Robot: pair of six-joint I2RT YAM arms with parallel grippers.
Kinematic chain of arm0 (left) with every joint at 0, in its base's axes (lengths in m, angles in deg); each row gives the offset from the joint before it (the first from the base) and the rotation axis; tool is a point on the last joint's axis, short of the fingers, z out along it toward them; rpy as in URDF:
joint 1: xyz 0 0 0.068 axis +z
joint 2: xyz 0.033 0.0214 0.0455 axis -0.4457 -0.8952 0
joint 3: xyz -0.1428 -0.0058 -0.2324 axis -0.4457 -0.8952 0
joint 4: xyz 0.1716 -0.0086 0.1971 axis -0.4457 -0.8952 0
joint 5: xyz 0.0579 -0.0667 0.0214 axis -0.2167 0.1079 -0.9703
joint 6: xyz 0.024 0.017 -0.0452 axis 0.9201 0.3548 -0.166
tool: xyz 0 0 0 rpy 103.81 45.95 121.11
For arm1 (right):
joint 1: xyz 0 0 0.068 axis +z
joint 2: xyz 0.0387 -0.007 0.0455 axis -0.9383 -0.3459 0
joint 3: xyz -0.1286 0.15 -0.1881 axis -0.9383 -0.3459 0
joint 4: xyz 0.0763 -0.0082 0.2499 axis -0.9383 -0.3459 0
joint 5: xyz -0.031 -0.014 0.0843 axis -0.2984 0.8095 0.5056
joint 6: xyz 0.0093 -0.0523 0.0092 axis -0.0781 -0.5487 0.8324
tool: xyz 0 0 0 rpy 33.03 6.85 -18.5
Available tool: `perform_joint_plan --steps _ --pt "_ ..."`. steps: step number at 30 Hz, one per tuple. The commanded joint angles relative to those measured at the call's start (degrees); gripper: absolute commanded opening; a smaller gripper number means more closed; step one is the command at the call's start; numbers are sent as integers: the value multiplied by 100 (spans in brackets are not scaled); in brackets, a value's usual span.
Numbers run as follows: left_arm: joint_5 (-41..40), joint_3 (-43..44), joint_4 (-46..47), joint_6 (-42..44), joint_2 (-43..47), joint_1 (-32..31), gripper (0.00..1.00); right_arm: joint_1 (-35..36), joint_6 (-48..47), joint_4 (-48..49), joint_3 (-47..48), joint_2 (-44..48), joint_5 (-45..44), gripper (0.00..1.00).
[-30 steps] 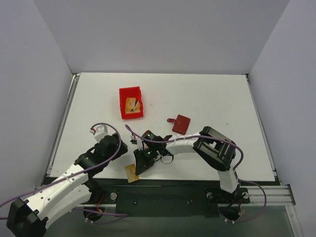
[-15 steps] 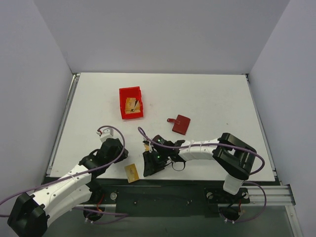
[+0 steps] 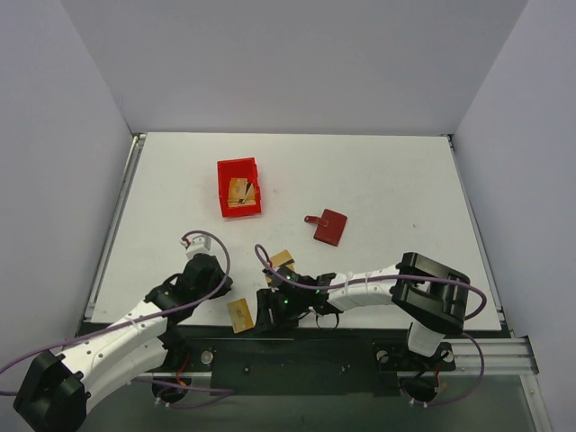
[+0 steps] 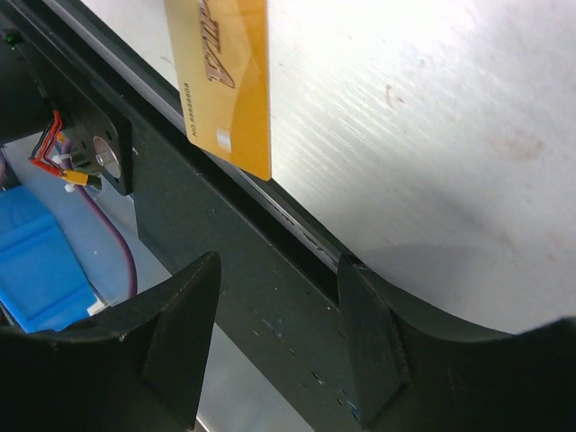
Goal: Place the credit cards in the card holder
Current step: Move the credit card to the corner of the board.
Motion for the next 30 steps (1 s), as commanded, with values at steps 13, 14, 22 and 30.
perform_joint_plan --steps 13,14,22,30 --pt "345 -194 370 151 -457 12 0 164 1230 910 -286 -395 -777 51" --pt "363 -212 388 142 -475 21 0 156 1247 937 -304 -421 -777 51" --pt "574 -256 248 28 -484 -23 0 76 1450 1227 -330 -615 -865 51" --pt "662 -300 -68 -174 -238 -76 0 -11 1581 1491 -313 -887 -883 50"
